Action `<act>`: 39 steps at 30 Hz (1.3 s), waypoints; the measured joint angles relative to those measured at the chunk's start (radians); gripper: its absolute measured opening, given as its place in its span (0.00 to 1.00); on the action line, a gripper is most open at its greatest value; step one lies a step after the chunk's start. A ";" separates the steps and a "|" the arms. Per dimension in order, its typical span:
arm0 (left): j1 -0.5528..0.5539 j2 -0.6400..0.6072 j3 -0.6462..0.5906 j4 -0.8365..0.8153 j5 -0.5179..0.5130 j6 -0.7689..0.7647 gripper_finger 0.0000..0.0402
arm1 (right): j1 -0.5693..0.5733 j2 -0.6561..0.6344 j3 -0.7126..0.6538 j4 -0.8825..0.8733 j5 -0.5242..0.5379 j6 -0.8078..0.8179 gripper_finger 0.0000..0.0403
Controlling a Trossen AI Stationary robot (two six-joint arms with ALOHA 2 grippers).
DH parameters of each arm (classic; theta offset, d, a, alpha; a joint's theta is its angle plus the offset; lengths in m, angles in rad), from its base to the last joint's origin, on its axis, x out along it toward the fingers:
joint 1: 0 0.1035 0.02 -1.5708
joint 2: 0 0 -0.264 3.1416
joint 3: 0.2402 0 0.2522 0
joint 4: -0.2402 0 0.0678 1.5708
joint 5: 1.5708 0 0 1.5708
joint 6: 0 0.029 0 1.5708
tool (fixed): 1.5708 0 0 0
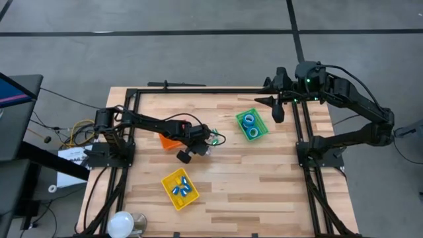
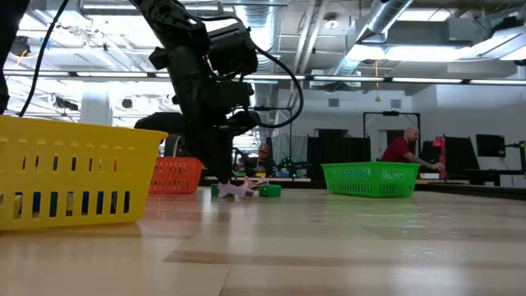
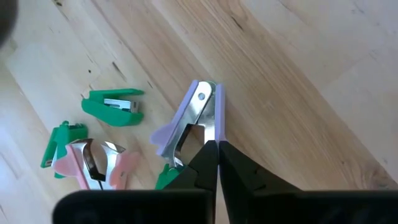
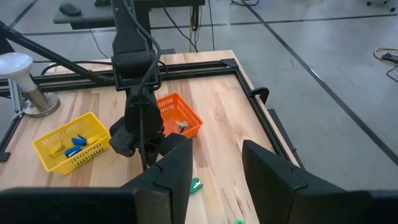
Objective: Pick and place Stapler, Stapler remover, tape
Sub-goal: Put the purple staple remover into the orange basket
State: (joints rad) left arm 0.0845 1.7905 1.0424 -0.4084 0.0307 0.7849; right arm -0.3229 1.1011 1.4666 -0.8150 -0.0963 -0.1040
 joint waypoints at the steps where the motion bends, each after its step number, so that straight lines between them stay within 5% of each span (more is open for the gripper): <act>1: 0.000 -0.003 0.000 -0.002 0.000 0.000 0.01 | 0.000 0.000 0.000 0.000 0.000 0.000 0.33; 24: 0.017 -0.308 0.011 -0.035 -0.003 -0.185 0.01 | 0.000 0.000 0.000 0.042 0.000 0.000 0.33; 39: 0.082 -0.407 0.011 -0.141 -0.138 -0.306 0.01 | 0.000 0.000 0.000 0.037 0.000 0.026 0.33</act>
State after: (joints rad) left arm 0.1664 1.3836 1.0534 -0.5499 -0.1073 0.4786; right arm -0.3229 1.1012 1.4666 -0.7779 -0.0963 -0.0778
